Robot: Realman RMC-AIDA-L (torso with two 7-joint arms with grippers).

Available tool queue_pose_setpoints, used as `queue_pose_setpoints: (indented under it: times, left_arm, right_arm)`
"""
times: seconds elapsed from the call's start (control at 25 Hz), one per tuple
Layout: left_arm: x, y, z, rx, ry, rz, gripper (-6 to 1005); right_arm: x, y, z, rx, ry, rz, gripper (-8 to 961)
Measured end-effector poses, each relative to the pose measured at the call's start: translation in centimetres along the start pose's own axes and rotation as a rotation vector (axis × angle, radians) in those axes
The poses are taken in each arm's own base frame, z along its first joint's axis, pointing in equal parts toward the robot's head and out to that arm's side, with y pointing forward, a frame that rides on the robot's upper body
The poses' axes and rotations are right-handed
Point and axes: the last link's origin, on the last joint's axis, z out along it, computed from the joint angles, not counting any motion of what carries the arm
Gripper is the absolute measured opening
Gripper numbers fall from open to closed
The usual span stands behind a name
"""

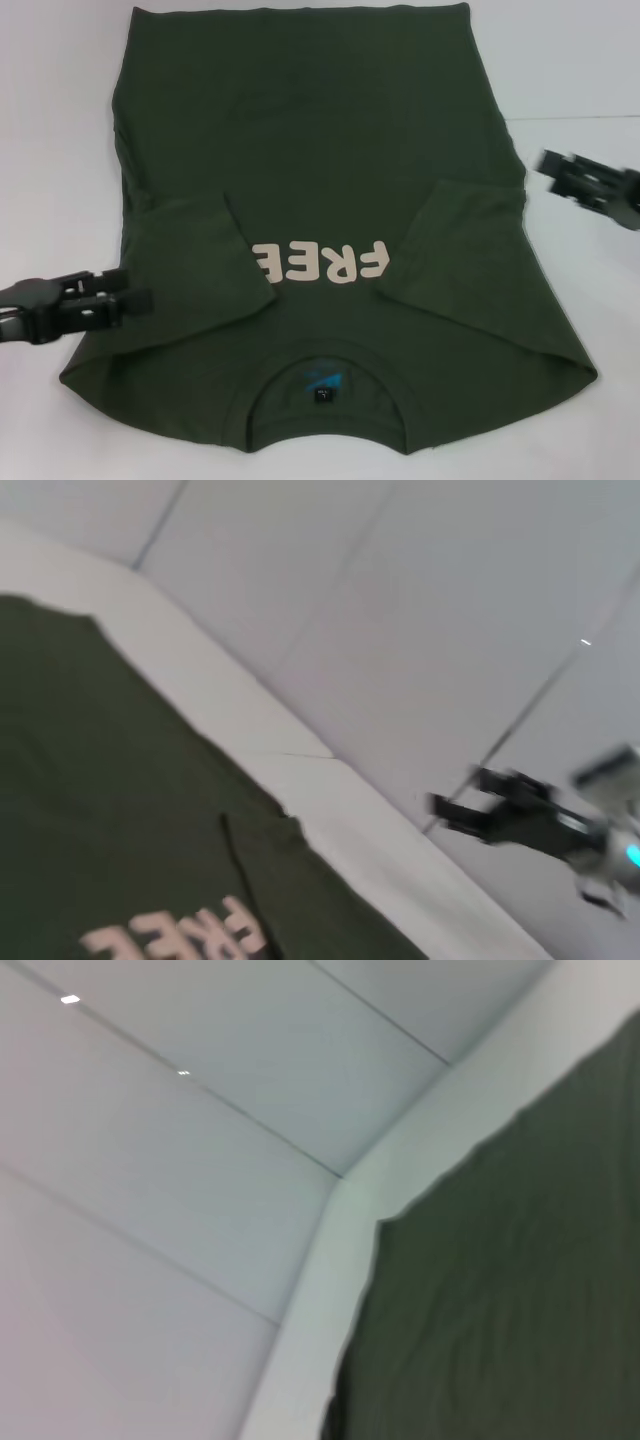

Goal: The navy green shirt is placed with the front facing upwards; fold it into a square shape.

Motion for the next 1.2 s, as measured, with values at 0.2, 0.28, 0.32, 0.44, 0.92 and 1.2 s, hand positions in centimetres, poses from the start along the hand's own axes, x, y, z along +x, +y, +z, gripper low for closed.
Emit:
queue_pose_setpoints:
  times: [0.2, 0.28, 0.32, 0.44, 0.92, 1.2]
  left_arm:
    - [0.0, -0.7, -1.6, 0.082, -0.085, -0.165, 917]
    - [-0.1, -1.1, -2.1, 0.127, -0.146, -0.258, 917]
    - [-0.1, -1.3, -2.3, 0.155, -0.172, -0.311, 917]
    - [-0.2, -2.3, -2.8, 0.255, -0.228, -0.448, 916]
    - [-0.4, -4.5, -2.6, 0.428, -0.253, -0.636, 915]
    - [-1.3, -5.3, -2.0, 0.461, -0.254, -0.672, 915]
  right_arm:
    - [2.0, 0.3, -4.9, -0.075, -0.032, -0.194, 795]
    - [2.9, 0.4, -6.5, -0.082, -0.004, -0.254, 795]
    - [3.3, 0.3, -7.0, -0.078, 0.009, -0.266, 795]
    - [4.3, -0.3, -8.5, -0.042, 0.052, -0.291, 795]
    - [5.3, -1.1, -10.0, 0.008, 0.087, -0.320, 796]
    - [5.2, -1.0, -9.9, 0.005, 0.089, -0.325, 795]
